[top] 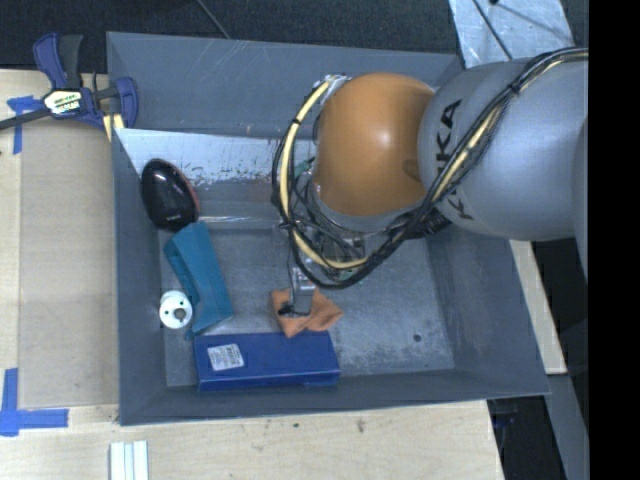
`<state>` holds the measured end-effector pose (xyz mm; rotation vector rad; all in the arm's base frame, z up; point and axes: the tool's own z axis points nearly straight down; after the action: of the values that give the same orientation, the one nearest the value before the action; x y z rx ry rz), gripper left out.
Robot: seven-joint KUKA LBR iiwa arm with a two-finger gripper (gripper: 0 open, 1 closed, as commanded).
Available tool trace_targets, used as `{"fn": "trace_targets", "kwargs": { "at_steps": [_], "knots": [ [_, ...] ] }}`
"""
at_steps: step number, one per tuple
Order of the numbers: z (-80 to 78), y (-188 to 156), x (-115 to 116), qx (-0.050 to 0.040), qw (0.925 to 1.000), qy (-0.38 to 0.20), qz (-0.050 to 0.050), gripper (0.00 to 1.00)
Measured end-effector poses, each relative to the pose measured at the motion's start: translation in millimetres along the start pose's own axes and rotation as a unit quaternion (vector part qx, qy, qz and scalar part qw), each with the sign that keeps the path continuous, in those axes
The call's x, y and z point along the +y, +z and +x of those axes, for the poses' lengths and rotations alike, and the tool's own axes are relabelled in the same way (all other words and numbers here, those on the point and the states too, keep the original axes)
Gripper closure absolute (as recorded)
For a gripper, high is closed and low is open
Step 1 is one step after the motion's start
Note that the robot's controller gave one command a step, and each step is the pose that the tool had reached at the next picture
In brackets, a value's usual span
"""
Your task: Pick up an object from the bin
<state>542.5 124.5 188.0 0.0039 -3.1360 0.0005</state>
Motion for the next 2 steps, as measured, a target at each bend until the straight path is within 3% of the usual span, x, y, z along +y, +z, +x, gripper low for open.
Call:
{"fn": "trace_targets", "kwargs": {
  "at_steps": [1, 2],
  "knots": [
    [-1.5, -5, -1, -0.0041, 1.0000, 0.001, -0.001, 0.00],
    [-15.3, 21, -12, -0.0083, 0.9987, -0.050, -0.001, 0.00]
  ]
}}
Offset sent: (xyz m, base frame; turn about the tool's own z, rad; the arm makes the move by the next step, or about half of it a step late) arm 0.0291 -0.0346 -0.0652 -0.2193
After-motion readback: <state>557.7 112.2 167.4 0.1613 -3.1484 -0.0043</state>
